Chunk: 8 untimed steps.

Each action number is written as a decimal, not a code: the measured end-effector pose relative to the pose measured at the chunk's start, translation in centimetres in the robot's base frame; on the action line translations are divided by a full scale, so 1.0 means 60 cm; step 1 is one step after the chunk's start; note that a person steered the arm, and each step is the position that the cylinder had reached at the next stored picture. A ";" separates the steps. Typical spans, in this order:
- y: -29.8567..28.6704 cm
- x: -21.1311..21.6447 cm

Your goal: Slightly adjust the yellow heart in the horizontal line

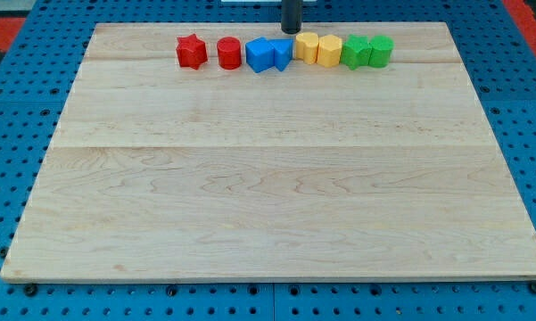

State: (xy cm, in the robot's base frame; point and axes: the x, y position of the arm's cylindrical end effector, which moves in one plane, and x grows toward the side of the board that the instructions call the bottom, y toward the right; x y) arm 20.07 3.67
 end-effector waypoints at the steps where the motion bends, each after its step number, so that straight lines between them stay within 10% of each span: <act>1: 0.007 0.002; 8: 0.029 0.069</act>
State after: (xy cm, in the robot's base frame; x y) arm 24.21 5.40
